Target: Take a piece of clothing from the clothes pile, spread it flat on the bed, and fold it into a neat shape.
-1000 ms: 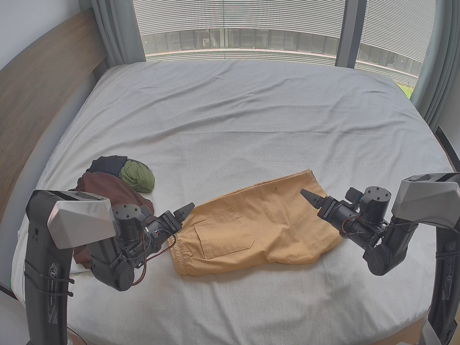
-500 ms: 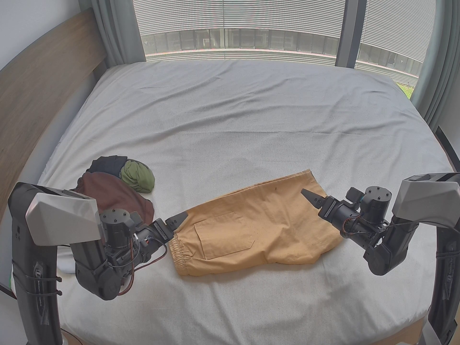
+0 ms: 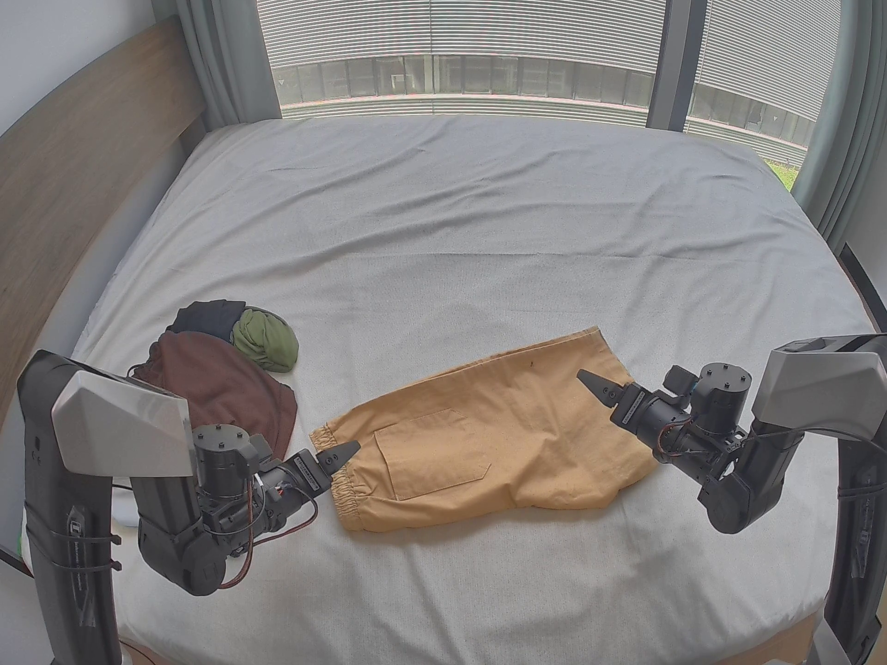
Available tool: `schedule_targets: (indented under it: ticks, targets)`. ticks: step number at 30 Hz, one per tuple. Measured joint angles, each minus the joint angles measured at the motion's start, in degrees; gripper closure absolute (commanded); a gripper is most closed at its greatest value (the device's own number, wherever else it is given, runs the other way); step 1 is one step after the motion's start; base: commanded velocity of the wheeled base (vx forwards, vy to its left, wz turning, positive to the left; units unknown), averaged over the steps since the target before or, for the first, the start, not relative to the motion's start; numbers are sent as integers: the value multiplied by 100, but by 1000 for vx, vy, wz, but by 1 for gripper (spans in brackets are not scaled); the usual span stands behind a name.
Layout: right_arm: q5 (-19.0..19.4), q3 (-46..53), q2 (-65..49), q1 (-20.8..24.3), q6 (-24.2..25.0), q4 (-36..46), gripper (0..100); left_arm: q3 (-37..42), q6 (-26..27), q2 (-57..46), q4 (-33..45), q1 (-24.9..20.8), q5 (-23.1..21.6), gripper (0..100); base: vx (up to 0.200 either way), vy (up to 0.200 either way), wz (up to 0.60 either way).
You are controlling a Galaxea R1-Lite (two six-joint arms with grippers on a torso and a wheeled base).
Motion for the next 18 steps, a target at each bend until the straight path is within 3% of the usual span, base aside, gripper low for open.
schedule_targets:
  ticks: [18]
  targets:
    - [-2, -15, 72, -20, 0, -1, 0, -963, -12, 837, 37, -102, 49, 0, 0, 0, 0]
